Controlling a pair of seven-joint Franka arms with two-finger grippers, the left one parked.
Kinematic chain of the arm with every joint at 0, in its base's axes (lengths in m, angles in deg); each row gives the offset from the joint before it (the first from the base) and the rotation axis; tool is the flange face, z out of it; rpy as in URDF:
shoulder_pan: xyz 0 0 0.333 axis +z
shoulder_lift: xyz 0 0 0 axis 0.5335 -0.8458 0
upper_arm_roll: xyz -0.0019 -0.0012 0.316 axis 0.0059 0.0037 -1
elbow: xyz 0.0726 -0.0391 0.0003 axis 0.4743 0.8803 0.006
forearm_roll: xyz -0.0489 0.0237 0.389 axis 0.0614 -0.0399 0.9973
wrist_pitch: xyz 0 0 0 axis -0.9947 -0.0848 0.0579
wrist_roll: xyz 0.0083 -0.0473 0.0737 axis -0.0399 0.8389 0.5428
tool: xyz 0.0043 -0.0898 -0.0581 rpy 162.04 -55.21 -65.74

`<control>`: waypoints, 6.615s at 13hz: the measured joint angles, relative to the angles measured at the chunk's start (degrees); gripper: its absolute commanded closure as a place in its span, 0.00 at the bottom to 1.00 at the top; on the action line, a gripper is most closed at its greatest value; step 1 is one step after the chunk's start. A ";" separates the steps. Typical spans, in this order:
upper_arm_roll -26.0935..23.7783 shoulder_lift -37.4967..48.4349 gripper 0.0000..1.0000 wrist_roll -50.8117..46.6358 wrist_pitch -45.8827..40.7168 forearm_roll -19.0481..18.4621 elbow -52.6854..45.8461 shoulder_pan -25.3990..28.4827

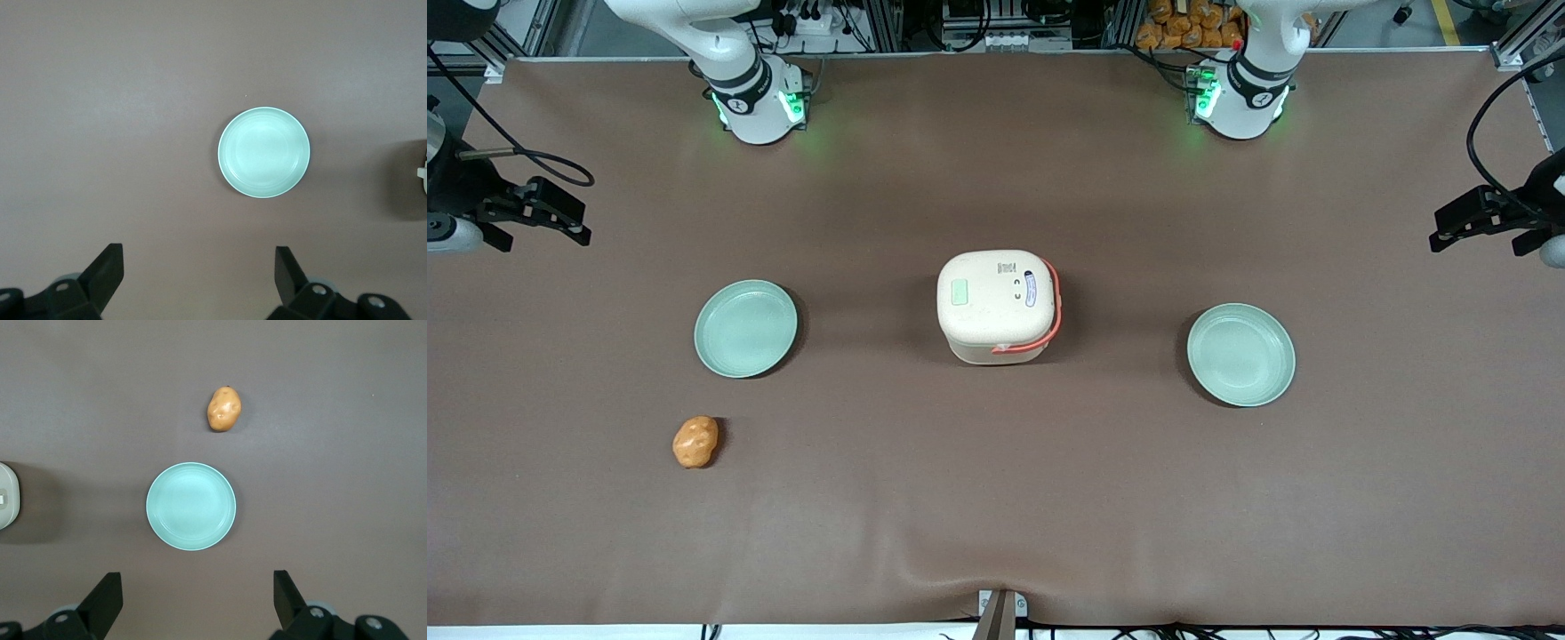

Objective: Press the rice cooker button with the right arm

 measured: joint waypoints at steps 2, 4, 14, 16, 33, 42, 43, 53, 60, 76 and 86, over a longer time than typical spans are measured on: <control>0.00 0.00 0.00 -0.01 -0.01 0.00 -0.01 0.00; 0.00 0.00 0.00 -0.02 -0.03 0.00 -0.07 0.00; -0.62 -2.91 0.00 1.83 0.19 -0.03 -2.14 7.73; -0.65 -4.27 0.00 0.99 0.29 0.00 -2.88 11.25; -0.89 -22.84 0.97 -34.02 11.64 0.46 -8.34 38.36; -0.75 -27.46 0.97 -34.29 17.12 2.14 -8.41 39.27; -0.75 -28.11 0.97 -34.29 18.09 2.15 -8.41 39.30; -0.78 -30.96 0.97 -34.29 20.90 2.96 -8.41 39.67; -0.78 -31.86 0.97 -34.29 20.95 3.28 -8.41 40.39; -0.73 -32.18 0.97 -35.39 22.88 3.31 -7.39 40.78; 0.76 -26.37 0.00 -33.52 2.67 3.89 -21.22 35.86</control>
